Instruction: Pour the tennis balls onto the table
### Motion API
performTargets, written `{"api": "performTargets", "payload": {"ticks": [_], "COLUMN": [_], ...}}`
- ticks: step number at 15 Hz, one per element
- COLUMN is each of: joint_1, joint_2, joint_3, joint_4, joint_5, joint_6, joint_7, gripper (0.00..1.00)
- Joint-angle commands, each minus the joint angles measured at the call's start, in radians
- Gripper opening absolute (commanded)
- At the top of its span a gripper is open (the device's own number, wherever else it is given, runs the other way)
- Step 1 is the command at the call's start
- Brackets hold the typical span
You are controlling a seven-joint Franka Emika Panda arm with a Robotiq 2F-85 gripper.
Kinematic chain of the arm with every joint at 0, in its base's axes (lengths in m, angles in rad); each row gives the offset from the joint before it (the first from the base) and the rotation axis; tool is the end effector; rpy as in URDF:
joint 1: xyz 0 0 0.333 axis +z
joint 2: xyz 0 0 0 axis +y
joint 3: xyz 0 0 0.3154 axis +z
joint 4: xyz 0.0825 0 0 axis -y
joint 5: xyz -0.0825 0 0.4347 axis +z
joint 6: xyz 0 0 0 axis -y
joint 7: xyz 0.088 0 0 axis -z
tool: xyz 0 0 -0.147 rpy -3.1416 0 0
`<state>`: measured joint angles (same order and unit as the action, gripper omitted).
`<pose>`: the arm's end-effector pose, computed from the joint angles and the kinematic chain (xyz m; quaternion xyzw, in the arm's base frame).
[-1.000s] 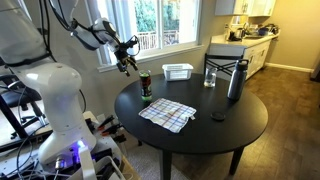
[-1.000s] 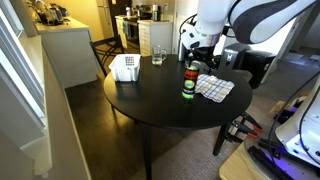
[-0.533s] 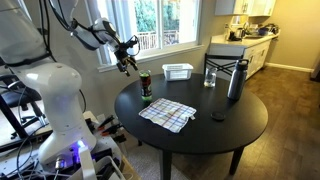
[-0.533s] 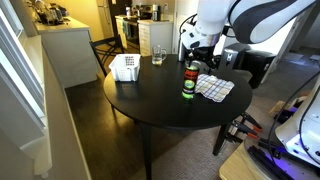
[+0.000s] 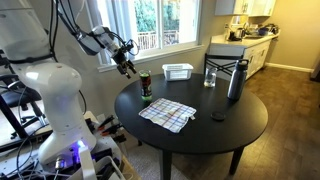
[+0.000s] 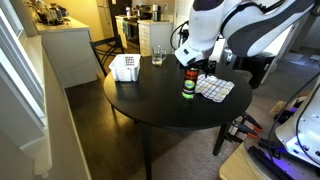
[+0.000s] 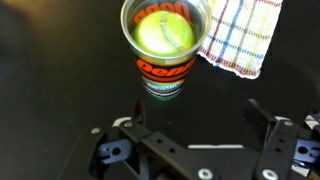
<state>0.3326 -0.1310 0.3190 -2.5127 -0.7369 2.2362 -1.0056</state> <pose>0.4067 0.2525 0.2496 0.4478 0.8442 -0.1251 0.2667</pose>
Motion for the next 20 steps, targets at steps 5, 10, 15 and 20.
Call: {"api": "performTargets", "payload": {"ticks": [5, 10, 15, 20], "joint_1": [0.004, 0.015, 0.031, 0.036], "joint_2": [0.194, 0.297, 0.355, 0.385], "joint_3": [0.017, 0.019, 0.027, 0.026], "joint_4": [0.089, 0.115, 0.127, 0.123], "joint_5": [-0.255, -0.397, -0.462, -0.505], "joint_6": [-0.1, -0.191, -0.277, -0.292], "joint_7": [0.031, 0.034, 0.055, 0.211], "gripper": [1.0, 1.0, 1.0, 1.0]}}
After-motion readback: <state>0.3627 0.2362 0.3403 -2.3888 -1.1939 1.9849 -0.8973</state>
